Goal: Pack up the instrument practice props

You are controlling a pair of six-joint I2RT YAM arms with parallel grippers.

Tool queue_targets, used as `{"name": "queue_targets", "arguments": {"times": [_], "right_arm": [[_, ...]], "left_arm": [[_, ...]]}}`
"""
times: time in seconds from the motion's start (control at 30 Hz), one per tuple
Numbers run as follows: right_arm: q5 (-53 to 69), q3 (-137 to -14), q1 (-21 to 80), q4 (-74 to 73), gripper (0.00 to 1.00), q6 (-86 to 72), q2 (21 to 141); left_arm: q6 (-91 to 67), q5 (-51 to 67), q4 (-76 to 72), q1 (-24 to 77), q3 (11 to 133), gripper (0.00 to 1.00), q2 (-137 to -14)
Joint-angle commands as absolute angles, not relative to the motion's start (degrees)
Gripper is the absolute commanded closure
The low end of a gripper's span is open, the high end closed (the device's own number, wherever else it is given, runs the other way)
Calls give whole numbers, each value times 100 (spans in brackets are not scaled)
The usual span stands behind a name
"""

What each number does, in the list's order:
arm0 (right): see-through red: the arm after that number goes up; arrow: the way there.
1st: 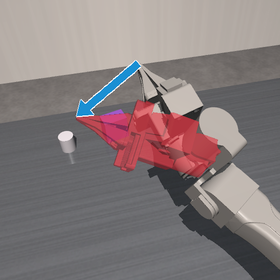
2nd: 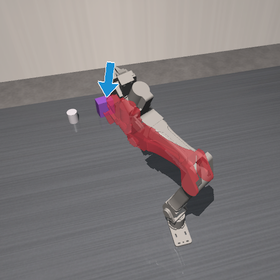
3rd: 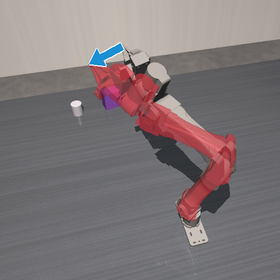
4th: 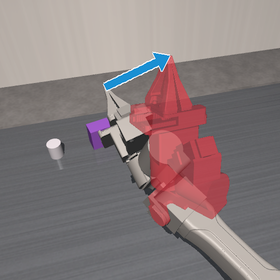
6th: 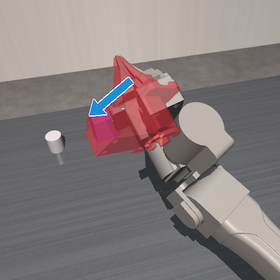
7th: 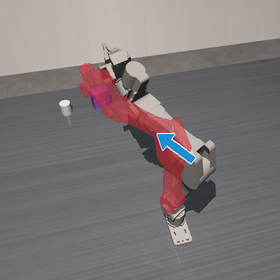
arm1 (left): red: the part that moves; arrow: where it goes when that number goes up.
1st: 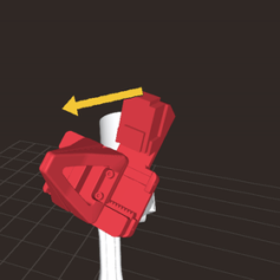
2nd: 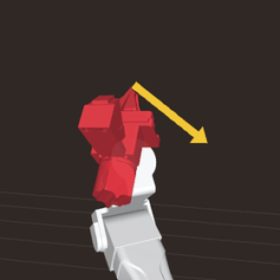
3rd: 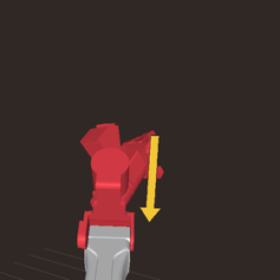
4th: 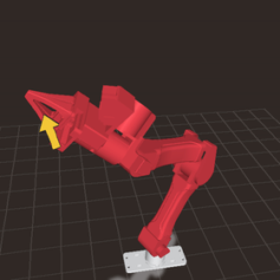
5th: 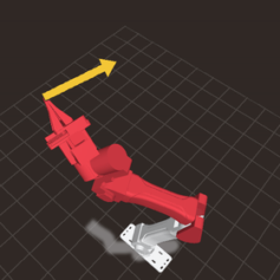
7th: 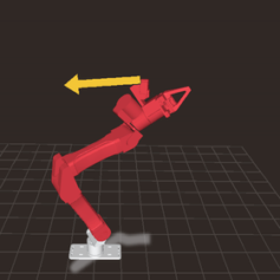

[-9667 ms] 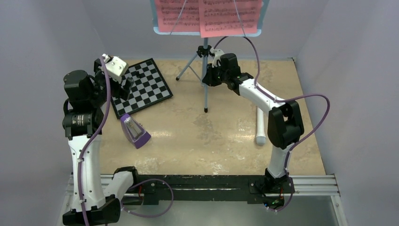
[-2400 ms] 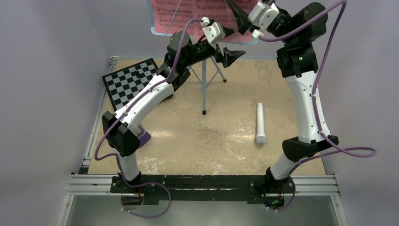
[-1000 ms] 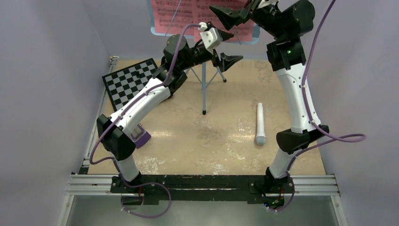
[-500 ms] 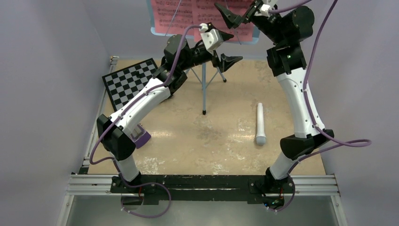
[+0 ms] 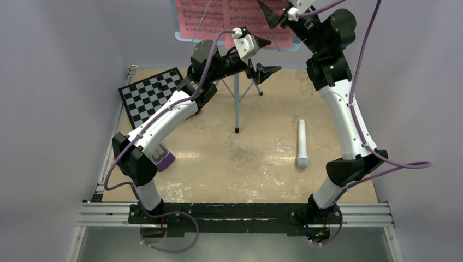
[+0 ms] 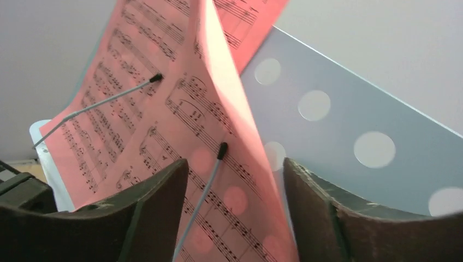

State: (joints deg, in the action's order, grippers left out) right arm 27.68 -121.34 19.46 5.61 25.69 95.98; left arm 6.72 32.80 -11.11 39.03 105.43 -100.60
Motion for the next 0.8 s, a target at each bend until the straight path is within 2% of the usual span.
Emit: {"name": "queue_targets", "arguments": {"times": [0.0, 0.13, 0.2, 0.23, 0.33, 0.37, 0.4, 0.77], "right_arm": [[2192, -12205, 1933, 1027, 40, 2523, 9397], [1881, -12192, 1830, 1295, 40, 2402, 9375], [1990, -12307, 1758, 1157, 47, 2324, 9396], [2002, -12342, 1744, 1115, 55, 2320, 9402], [2045, -12398, 1706, 1157, 90, 2316, 9454], [2048, -12427, 1705, 1195, 97, 2324, 9472], [2040, -12469, 1705, 1226, 100, 2314, 9487], [1973, -13872, 1684, 1215, 100, 2481, 9897]], "left_arm": [[769, 3327, -1257, 3885, 10827, 14, -9980], [740, 3354, -1275, 3887, 10864, 14, -10017], [738, 3366, -1282, 3885, 10858, 14, -10026], [738, 3366, -1287, 3885, 10861, 14, -10035], [730, 3374, -1293, 3885, 10895, 14, -10083], [730, 3383, -1293, 3885, 10918, 14, -10099], [717, 3384, -1292, 3885, 10931, 14, -10116], [645, 3079, -1423, 3893, 11414, 14, -10553]]}}
